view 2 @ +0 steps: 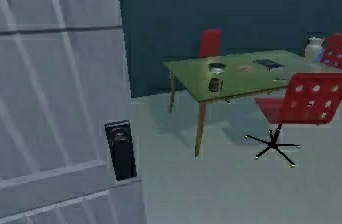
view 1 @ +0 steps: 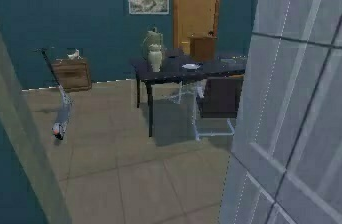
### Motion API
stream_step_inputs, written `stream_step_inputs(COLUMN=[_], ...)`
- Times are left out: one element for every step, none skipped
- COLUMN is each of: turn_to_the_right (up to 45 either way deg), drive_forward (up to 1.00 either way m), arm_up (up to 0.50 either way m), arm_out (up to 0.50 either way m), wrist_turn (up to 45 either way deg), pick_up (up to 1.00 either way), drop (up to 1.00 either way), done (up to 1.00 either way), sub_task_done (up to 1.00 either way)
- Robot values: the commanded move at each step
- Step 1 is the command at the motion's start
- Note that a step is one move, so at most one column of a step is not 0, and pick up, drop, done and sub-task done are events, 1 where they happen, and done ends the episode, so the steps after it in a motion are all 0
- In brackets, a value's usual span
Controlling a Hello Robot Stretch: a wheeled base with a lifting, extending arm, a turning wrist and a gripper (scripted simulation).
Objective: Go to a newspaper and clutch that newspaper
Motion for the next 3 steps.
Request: stream_step_inputs(turn_to_the_right=[0.0,-12.0,0.0], drive_forward=[1.00,0.00,0.30], arm_up=[0.00,0.00,0.00], arm_out=[0.00,0.00,0.00], wrist_turn=[0.0,0.0,0.0], pick_up=[0.00,0.00,0.00], drop=[0.00,0.00,0.00], done=[0.00,0.00,0.00], sub_task_done=[0.00,0.00,0.00])
